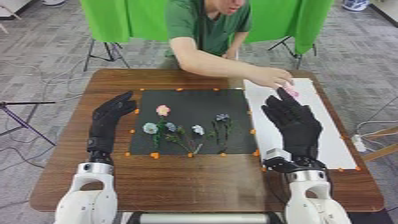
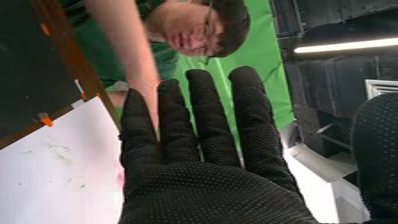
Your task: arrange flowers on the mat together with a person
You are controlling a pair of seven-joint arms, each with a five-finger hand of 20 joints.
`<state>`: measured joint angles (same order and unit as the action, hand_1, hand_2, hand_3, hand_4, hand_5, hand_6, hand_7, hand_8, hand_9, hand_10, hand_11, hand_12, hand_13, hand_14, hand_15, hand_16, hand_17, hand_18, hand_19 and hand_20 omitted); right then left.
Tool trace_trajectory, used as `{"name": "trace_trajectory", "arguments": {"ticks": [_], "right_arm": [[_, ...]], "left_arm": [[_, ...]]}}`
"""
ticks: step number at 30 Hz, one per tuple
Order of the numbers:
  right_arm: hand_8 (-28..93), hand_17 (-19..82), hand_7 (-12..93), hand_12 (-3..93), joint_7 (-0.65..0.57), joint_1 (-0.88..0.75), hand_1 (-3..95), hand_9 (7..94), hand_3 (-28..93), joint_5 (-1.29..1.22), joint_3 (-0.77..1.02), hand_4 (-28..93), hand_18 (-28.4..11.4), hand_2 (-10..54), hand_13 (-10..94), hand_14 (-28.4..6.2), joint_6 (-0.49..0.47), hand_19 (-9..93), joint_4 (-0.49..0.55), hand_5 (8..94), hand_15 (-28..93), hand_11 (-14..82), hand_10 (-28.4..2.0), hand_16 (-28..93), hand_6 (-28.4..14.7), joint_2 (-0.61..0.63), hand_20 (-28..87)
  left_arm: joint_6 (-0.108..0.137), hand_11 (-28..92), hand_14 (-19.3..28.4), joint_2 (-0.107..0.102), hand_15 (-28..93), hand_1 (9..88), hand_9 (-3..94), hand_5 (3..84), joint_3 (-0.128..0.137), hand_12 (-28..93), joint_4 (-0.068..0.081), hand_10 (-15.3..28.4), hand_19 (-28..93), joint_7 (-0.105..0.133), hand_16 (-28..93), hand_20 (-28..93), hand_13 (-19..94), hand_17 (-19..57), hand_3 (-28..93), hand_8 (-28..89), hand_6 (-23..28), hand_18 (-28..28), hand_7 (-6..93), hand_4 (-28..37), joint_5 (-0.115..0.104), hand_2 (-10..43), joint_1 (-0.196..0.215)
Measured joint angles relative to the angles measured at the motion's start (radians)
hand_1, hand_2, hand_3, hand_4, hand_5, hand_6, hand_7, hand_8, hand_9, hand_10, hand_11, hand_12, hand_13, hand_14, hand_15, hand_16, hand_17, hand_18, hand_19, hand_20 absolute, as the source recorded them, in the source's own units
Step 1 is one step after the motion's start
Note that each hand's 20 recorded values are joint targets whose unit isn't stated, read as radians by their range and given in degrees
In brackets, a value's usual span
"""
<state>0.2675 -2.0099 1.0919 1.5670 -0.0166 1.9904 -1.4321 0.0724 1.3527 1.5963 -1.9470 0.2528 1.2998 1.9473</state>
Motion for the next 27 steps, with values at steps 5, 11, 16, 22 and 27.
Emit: {"name": "trace_trajectory", "arguments": {"ticks": [5,11,16,22,27], "right_arm": [[-7,19,8,12.9,-0.004,0.0,5.5,44.4,76,-0.003,-0.001,-17,-15.1,5.0,32,-11.8,0.0,2,0.0,45.4,10,5.3,-13.9,15,0.4,0.001,28],[-7,19,8,12.9,-0.006,0.0,5.6,44.4,76,-0.003,-0.001,-17,-15.1,5.1,32,-12.0,0.001,2,0.0,45.6,10,5.3,-13.8,15,0.4,0.002,28],[-7,19,8,13.0,-0.006,0.0,5.5,44.5,76,-0.003,0.002,-17,-15.2,5.4,32,-12.3,0.001,2,0.001,46.4,11,5.3,-13.8,15,0.2,0.004,28],[-7,19,8,13.1,-0.007,0.0,5.6,44.9,76,-0.002,0.007,-17,-15.2,5.6,32,-12.3,0.009,3,0.003,47.2,11,5.4,-13.8,15,0.0,0.008,28],[-7,19,8,13.2,-0.008,0.002,5.7,45.0,76,-0.002,0.009,-17,-15.3,5.7,32,-12.4,0.013,3,0.003,47.4,11,5.5,-13.9,15,-0.1,0.014,28]], "left_arm": [[-0.001,20,18.1,0.006,24,26.5,47.2,49.1,0.0,16,0.0,13.5,15,-0.002,3,21,38,6.0,66,-5,3.7,13.8,12.1,-18.7,0.001,2.5,-0.001],[-0.001,20,18.2,0.007,24,26.6,47.1,49.1,0.0,16,0.0,13.5,15,-0.01,3,21,38,5.9,65,-5,3.8,13.9,11.9,-19.0,0.002,2.9,-0.002],[-0.003,20,18.4,0.007,24,26.7,46.7,49.0,0.005,16,-0.016,13.7,16,-0.066,3,22,38,5.6,65,-5,4.0,14.1,11.5,-19.2,0.02,3.5,-0.002],[-0.018,20,18.5,0.005,24,26.8,46.7,48.9,0.003,16,-0.02,13.8,16,-0.085,3,21,38,5.6,65,-5,4.1,14.1,11.5,-19.0,0.089,3.6,-0.019],[-0.039,20,18.5,0.004,24,26.8,46.9,49.0,0.001,16,-0.019,13.8,16,-0.083,3,21,38,5.4,65,-5,4.1,14.2,11.5,-19.0,0.11,3.6,-0.045]]}}
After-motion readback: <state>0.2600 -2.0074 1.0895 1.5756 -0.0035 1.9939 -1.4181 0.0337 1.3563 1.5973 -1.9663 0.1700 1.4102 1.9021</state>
